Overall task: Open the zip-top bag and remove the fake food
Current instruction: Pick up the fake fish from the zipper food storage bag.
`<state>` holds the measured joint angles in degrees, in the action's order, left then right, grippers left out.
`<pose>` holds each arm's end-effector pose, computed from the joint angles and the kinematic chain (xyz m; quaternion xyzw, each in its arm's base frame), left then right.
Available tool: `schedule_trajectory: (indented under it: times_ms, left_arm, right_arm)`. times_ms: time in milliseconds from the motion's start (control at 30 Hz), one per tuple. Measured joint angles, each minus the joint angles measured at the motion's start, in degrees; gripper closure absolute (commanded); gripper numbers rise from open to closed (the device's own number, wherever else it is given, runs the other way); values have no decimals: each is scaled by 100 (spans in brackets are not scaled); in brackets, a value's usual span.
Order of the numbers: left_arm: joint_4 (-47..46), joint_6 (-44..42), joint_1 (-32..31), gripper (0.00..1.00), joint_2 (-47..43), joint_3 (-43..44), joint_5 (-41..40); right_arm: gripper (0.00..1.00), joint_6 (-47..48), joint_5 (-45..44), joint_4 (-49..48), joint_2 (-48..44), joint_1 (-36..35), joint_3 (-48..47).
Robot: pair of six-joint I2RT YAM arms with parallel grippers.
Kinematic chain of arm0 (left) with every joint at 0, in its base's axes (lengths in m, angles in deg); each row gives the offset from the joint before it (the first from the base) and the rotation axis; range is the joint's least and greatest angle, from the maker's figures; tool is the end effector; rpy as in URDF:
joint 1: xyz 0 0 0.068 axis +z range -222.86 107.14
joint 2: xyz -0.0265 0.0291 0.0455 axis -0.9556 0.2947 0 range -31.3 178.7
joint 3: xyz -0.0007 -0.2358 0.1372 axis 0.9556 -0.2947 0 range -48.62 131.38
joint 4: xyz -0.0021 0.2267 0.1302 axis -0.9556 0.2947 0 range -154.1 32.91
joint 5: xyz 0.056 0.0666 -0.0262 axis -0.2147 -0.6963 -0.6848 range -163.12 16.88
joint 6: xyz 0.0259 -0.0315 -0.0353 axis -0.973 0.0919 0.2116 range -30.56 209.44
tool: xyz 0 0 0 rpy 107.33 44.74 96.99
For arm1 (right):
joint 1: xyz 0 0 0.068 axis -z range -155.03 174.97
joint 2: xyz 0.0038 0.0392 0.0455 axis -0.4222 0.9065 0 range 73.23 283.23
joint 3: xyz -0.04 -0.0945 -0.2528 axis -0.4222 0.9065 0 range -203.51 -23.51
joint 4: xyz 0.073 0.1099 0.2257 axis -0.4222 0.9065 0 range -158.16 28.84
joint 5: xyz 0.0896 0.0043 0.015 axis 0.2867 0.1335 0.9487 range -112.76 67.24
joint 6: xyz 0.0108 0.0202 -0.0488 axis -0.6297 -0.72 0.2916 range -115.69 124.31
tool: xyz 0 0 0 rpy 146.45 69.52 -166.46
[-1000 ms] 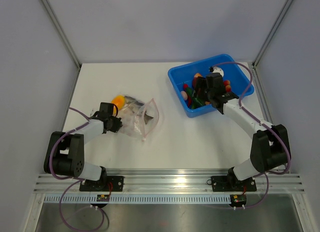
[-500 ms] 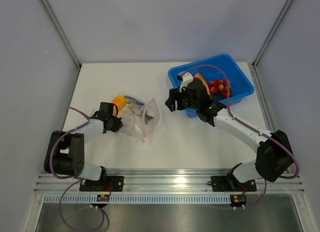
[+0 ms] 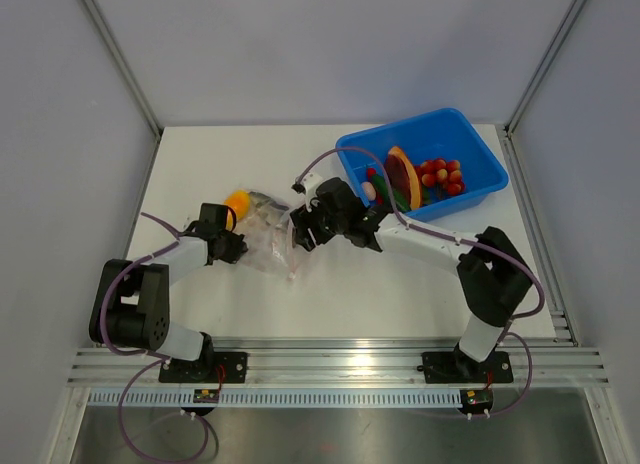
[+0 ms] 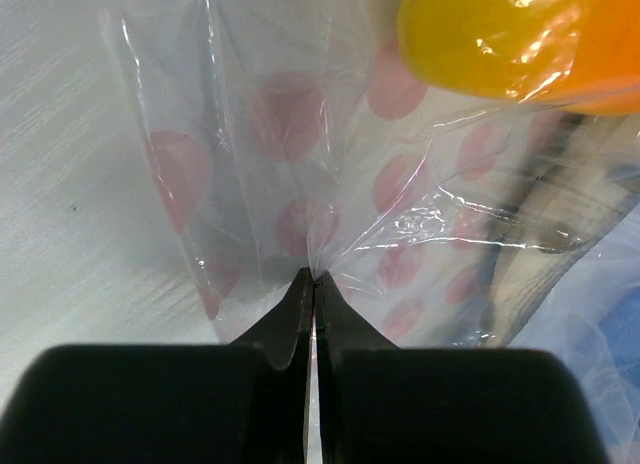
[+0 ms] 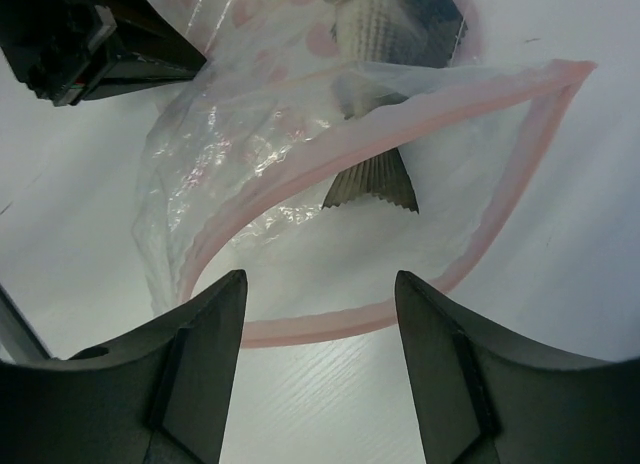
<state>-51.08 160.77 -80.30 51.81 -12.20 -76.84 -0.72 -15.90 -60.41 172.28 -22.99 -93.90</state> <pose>0.2534 -0.0307 0.1439 -0.5176 0.8142 -0.1415 0.2218 0.2602 0.2949 0.2445 -0.3512 0.8193 0.2486 0.3789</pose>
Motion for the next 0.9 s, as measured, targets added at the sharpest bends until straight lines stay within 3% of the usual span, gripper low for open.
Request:
schedule_trajectory:
  times_ms: [567,900]
  left_arm:
    - [24,-39,0,100,-9,0,7]
    - [22,-59,0,100,-11,0,7]
  right_arm:
    - [17,114,-756,275,1375,-15,-772]
    - [15,243,-1421,-437,1816,-157,-776]
